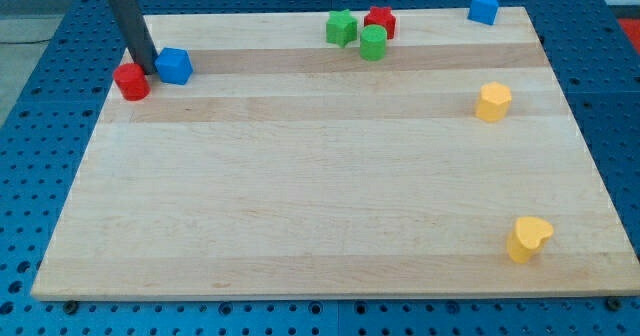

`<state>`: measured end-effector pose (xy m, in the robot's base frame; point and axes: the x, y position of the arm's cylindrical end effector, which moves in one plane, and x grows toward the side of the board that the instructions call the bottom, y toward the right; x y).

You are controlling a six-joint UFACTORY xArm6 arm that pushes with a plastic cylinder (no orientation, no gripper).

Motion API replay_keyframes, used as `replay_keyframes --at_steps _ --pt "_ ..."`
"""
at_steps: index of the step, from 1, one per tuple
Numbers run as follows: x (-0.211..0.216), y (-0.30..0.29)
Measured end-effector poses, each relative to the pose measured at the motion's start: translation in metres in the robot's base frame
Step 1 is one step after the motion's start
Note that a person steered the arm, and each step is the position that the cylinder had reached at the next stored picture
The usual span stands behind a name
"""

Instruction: Drag the red circle to the center left side

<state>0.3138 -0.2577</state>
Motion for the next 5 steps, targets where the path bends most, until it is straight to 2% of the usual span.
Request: replay_keyframes --at_steps 1,5 --pt "-0.001 -0.028" --pt "0.027 -0.047"
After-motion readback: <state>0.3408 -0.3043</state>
